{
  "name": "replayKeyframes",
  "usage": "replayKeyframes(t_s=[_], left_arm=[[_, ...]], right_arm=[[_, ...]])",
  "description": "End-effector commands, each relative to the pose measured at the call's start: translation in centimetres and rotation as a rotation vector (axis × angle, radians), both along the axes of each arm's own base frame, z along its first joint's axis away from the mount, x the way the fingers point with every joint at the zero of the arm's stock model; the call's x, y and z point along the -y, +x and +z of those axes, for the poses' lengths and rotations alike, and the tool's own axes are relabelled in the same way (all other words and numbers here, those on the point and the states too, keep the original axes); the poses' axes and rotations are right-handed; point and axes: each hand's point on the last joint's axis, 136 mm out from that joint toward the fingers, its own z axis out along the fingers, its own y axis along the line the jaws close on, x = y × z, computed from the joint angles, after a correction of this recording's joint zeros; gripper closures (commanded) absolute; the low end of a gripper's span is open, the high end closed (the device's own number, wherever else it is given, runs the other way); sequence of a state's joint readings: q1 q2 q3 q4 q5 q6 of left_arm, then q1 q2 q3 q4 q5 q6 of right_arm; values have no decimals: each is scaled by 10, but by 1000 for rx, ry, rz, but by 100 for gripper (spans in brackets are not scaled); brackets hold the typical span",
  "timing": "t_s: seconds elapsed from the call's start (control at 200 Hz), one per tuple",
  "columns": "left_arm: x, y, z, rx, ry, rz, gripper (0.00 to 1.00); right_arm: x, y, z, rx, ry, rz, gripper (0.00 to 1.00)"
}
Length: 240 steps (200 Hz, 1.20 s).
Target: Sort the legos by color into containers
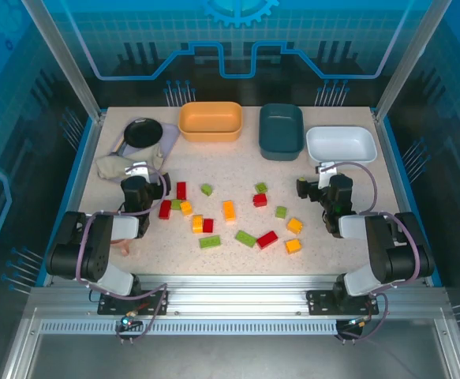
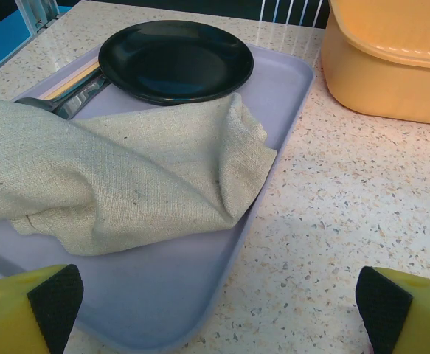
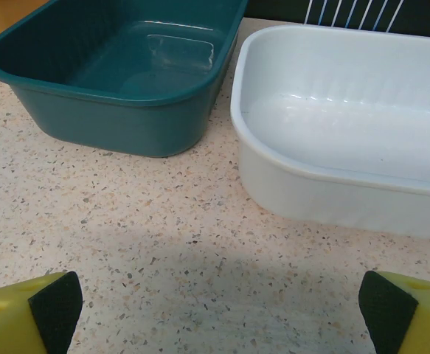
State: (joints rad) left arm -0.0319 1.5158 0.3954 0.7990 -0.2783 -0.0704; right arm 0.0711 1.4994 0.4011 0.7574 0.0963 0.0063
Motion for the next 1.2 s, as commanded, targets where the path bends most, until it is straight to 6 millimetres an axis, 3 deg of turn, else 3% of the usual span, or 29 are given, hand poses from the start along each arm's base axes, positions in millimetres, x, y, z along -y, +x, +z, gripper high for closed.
replayKeyframes(t_s=[0.0, 0.59, 0.665, 0.71, 0.78, 0.87, 0.92, 0.94, 1.005, 1.02, 1.045, 1.105, 1.195], left_arm=[[3, 2, 5, 21, 7, -25, 1], [5, 3, 11, 32, 12, -38, 1], [9, 2, 34, -27, 83, -8, 1], [10, 5, 60, -18, 110, 32, 1], [22, 3, 111, 89, 77, 70, 1], [41, 2, 180, 185, 13, 109, 1], [44, 3, 204, 185, -152, 164, 1], [42, 0, 202, 138, -231, 213, 1], [32, -22, 188, -67, -455, 430, 1], [31, -27, 184, -108, -503, 487, 1], [34, -30, 176, -173, -571, 535, 1], [67, -2, 165, -291, -741, 368, 1], [101, 19, 149, -416, -902, 349, 1]], right_arm=[[4, 8, 10, 34, 2, -8, 0], [3, 8, 13, 44, 2, -1, 0], [0, 8, 34, 21, -16, 4, 0], [3, 7, 53, 7, -44, -43, 0], [0, 3, 113, 105, -32, -70, 0], [-15, -9, 213, 313, -4, -72, 0], [-7, -14, 248, 340, 110, -155, 0], [2, -16, 260, 324, 208, -223, 0], [39, -34, 244, 115, 458, -537, 0], [46, -40, 232, 56, 482, -605, 0], [51, -39, 227, 11, 521, -636, 0], [29, -18, 229, -78, 561, -435, 2], [10, -7, 225, -188, 556, -383, 6]])
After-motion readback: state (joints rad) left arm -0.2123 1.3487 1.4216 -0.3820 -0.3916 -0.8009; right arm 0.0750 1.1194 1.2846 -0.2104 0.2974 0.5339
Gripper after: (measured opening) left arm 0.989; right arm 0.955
